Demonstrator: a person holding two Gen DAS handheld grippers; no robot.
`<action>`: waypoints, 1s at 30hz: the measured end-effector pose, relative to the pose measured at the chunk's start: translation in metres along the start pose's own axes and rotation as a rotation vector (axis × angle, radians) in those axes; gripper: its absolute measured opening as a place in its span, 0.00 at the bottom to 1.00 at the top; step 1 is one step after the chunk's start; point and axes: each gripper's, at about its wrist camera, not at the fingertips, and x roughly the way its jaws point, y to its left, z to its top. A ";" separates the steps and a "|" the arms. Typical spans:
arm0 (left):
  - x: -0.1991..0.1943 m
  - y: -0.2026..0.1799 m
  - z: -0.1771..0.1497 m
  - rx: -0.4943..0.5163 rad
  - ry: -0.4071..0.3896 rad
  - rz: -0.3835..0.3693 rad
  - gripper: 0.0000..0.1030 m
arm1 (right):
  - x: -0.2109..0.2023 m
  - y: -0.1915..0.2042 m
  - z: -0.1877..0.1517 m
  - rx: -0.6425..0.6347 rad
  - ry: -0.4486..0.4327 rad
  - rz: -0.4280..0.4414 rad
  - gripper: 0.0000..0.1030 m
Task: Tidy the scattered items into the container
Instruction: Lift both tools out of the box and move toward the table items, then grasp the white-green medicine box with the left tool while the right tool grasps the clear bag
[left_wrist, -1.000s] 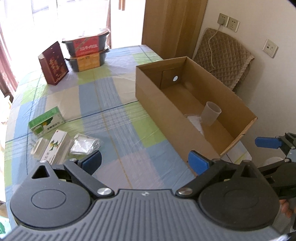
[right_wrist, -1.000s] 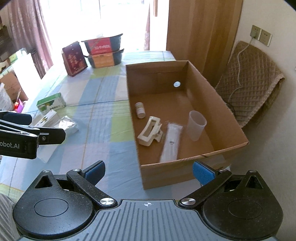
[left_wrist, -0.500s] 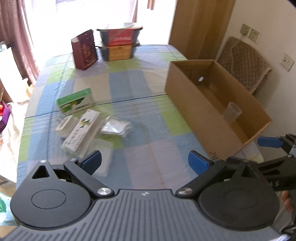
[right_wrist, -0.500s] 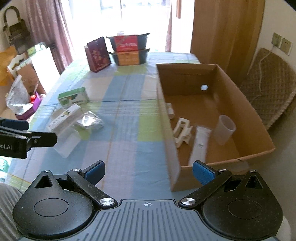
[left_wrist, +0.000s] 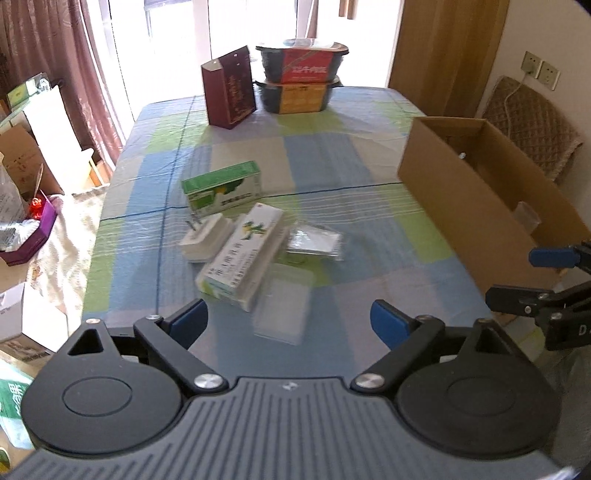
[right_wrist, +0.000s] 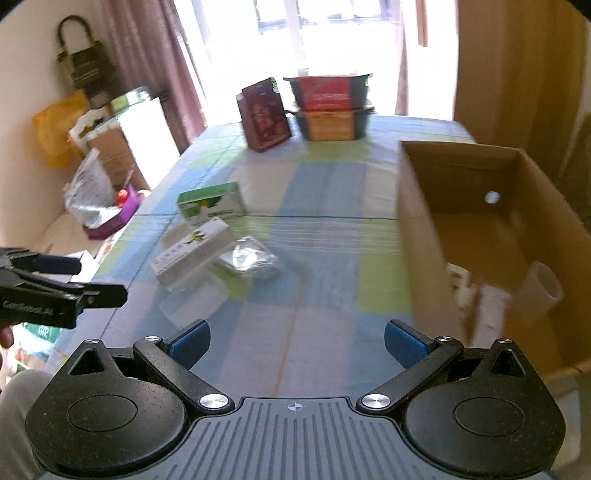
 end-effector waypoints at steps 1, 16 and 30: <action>0.005 0.004 0.001 0.007 -0.001 0.001 0.86 | 0.007 0.002 0.002 -0.009 0.007 0.011 1.00; 0.086 0.035 0.030 0.239 0.008 -0.056 0.71 | 0.114 0.000 0.040 -0.206 0.076 0.081 1.00; 0.144 0.048 0.043 0.325 0.117 -0.126 0.53 | 0.209 0.012 0.067 -0.403 0.218 0.290 0.85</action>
